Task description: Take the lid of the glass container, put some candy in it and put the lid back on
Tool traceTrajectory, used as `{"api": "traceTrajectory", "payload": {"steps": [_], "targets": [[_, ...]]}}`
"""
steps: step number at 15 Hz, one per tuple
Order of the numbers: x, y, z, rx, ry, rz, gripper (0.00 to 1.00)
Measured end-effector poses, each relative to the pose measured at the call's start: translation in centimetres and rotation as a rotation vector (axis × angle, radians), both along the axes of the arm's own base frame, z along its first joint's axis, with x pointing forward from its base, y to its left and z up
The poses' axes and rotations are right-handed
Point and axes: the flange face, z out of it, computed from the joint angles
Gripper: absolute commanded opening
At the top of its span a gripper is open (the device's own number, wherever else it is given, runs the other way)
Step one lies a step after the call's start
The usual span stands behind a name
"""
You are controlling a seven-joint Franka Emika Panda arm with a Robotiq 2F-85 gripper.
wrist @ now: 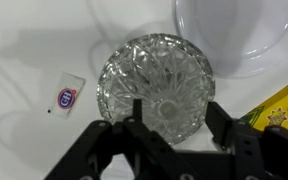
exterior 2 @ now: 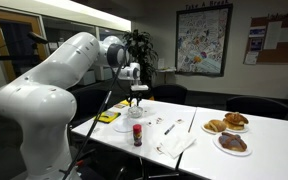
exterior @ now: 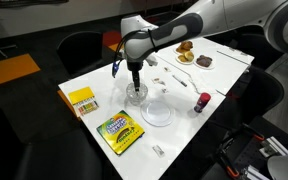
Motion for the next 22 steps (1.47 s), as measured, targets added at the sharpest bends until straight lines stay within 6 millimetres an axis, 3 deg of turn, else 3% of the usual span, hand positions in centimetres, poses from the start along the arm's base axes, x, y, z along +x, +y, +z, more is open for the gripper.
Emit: {"api": "traceTrajectory", "payload": {"steps": [4,6,16,22], "targets": [[0.3,-0.1,0.3,-0.007,-0.009,0.002,0.09],[0.5,-0.1,0.7,-0.009,-0.013,0.003,0.02],[1.2,-0.5,2.2,-0.020,-0.035,-0.027,0.04],[2.6,-4.5,4.7,-0.055,-0.079,-0.141,0.04]]}}
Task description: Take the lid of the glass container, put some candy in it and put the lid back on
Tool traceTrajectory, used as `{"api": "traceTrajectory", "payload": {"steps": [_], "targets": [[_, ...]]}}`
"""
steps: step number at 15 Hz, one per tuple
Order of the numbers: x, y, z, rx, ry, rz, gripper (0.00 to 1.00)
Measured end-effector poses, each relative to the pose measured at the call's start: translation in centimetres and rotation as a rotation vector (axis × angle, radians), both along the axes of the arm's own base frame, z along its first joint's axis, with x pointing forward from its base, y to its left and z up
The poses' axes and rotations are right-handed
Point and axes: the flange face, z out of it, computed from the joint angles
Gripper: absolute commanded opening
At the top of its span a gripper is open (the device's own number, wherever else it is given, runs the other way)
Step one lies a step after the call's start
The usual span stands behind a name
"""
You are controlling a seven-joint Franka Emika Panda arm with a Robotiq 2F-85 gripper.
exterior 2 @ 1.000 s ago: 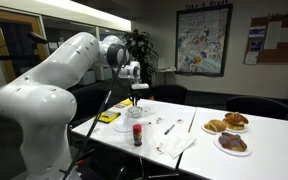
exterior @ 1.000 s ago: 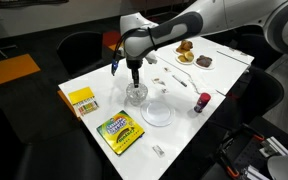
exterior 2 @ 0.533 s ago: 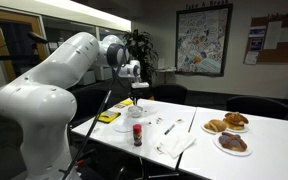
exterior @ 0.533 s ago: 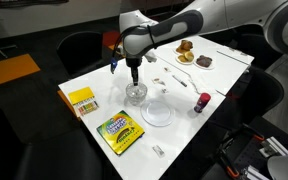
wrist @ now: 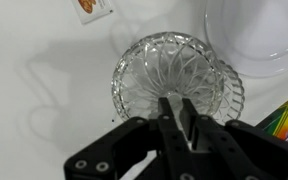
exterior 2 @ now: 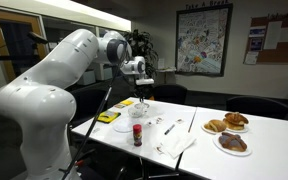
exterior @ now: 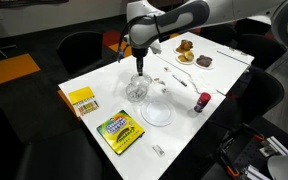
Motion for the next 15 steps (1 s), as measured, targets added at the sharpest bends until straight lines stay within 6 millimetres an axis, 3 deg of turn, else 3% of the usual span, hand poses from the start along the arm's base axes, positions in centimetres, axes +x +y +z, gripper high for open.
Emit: {"api": "traceTrajectory", "payload": {"steps": [5,11,15], "targets": [[0.4,-6.0,0.6,-0.035,-0.003,-0.129,0.04],[0.6,-12.9,-1.0,-0.037,-0.017,-0.196,0.04],[0.6,-16.4,-2.9,-0.026,-0.027,-0.183,0.04]]}}
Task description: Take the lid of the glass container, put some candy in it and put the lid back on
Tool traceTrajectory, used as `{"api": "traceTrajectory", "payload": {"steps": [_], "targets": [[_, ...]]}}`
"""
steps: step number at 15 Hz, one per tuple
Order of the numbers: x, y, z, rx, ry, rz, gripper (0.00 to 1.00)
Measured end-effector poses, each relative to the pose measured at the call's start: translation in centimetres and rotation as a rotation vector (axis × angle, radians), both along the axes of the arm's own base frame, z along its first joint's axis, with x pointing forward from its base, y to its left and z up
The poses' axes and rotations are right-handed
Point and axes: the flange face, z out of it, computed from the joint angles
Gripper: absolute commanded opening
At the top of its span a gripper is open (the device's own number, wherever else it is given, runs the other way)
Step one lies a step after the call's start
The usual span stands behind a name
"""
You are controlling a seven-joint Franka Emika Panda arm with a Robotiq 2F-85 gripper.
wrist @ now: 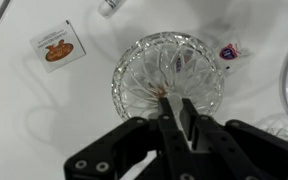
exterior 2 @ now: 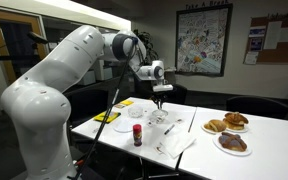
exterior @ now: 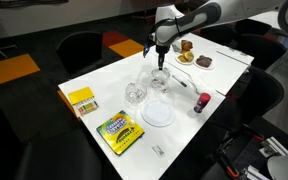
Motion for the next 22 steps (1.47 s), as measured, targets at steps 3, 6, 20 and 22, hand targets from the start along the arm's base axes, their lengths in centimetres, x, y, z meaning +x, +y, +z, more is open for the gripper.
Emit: {"api": "traceTrajectory", "payload": {"steps": [3,6,20,22], "targets": [[-0.3,-1.7,-2.6,0.007,0.021,0.010,0.04],[-0.7,-3.2,-5.1,0.013,0.037,0.017,0.04],[-2.6,-0.3,-3.6,0.050,0.049,0.092,0.90],[-4.3,2.4,-2.6,0.069,0.068,0.125,0.99]]}}
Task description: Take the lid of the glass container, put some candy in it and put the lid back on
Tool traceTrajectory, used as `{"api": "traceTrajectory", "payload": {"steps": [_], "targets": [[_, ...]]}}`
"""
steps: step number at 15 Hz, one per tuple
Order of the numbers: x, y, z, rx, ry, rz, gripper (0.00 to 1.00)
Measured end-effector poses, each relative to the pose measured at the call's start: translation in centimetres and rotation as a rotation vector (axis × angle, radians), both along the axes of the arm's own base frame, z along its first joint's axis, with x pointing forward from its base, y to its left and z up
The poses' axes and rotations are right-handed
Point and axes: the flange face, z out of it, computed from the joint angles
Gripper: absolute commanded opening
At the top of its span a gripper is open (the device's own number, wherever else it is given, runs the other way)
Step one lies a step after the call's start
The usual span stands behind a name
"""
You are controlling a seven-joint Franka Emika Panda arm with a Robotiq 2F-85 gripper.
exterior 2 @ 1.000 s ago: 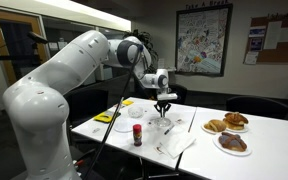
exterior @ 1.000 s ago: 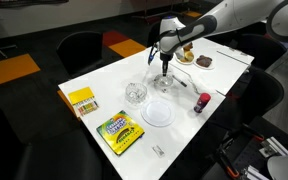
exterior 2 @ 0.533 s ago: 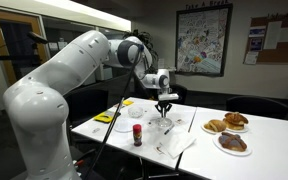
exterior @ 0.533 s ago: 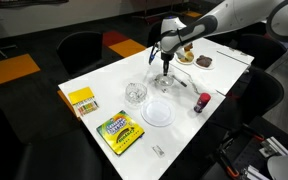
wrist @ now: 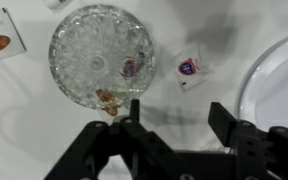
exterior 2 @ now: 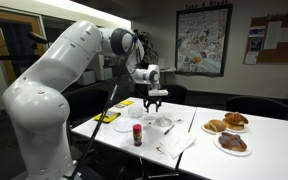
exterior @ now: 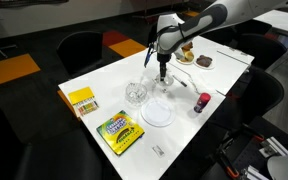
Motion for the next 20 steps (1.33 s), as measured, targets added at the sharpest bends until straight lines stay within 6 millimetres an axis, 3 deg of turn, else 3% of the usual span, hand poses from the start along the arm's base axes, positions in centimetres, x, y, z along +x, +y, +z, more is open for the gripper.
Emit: {"api": "traceTrajectory", "payload": {"steps": [3,6,10,14,20], "targets": [[-3.2,3.6,1.2,0.024,0.038,0.036,1.00],[-6.5,4.7,1.4,0.026,0.083,0.036,1.00],[-9.0,2.9,0.7,0.007,0.089,0.010,1.00],[-9.4,0.1,0.0,-0.024,0.034,0.011,1.00],[-8.8,0.1,-0.5,-0.023,-0.036,0.104,1.00]]}}
